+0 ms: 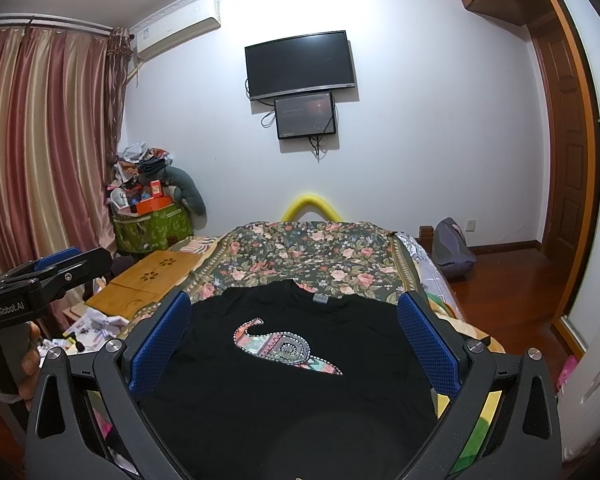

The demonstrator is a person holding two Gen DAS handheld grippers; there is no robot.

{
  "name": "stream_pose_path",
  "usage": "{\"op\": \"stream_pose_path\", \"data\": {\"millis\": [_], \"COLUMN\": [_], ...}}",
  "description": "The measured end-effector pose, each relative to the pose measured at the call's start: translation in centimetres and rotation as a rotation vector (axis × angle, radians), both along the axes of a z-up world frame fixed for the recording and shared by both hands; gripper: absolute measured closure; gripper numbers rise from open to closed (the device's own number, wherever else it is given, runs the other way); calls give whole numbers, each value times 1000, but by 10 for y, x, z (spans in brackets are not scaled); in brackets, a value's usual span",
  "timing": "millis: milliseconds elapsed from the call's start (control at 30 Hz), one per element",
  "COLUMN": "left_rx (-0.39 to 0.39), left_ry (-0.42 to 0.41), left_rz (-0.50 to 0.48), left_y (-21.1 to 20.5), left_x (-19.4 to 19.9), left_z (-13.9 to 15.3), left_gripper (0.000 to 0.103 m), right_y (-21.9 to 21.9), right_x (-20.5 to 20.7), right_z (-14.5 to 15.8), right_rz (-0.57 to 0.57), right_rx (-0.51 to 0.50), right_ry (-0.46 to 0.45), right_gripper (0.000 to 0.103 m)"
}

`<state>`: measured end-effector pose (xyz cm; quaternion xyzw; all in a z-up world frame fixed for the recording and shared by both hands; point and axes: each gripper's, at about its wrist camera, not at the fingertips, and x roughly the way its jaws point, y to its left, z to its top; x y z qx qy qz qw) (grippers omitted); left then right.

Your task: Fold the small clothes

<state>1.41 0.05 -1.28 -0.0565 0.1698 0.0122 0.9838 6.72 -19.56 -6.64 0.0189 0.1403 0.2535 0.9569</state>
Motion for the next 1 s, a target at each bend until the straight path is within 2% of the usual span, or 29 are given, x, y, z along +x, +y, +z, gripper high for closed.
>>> {"op": "stream_pose_path", "data": {"millis": [1000], "left_rx": [-3], "left_ry": [20], "left_rz": [4], "left_y": [5], "left_x": [8], "left_z": [-2], "left_gripper": [0], "right_y": [8], "right_x": [10], "right_z": [-11], "right_rz": [-6], "right_rx": [-14], "right_ry": [25], "right_gripper": [1]}}
